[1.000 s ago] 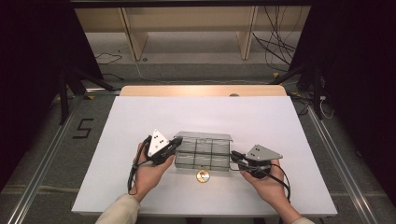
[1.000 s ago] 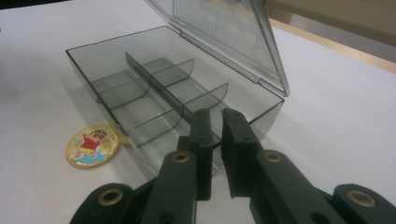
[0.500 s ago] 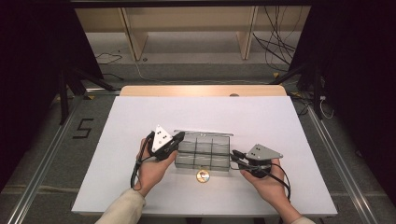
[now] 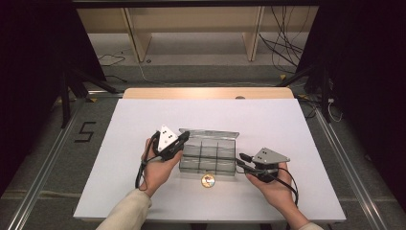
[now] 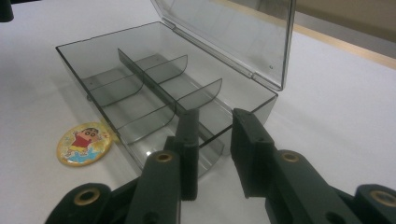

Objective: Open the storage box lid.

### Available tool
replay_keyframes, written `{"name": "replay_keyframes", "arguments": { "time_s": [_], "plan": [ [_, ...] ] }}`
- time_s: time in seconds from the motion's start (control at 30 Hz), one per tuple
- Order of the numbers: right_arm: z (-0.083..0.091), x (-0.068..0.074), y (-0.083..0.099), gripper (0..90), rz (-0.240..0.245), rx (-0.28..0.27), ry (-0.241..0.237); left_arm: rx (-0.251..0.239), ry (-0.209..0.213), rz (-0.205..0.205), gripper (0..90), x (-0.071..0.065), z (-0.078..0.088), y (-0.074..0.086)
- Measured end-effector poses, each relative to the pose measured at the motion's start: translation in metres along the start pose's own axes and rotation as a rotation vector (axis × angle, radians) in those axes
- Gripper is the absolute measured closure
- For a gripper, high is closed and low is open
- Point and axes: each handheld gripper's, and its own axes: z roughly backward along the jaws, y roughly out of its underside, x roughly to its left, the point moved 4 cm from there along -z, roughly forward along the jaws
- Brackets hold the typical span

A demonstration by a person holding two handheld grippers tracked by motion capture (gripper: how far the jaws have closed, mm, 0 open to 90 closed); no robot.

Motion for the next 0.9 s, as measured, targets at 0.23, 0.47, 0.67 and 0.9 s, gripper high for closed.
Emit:
{"name": "replay_keyframes", "arguments": {
  "time_s": [0.23,0.47,0.67,0.9],
  "plan": [
    [0.0,-0.001,0.0,71.4,-0.001,0.001,0.002,0.004,-0.012,-0.01,89.4,0.002,-0.007,-0.004],
    [-0.001,-0.002,0.002,69.7,-0.011,0.006,0.001,0.02,-0.021,-0.017,89.3,0.003,-0.017,-0.005],
    [0.0,-0.002,0.002,68.9,-0.013,0.003,0.002,0.037,-0.032,-0.026,89.3,0.006,-0.028,-0.006],
    [0.0,-0.002,0.002,68.1,-0.014,0.003,-0.002,0.077,-0.044,-0.036,89.3,0.011,-0.041,-0.004]
  ]
}}
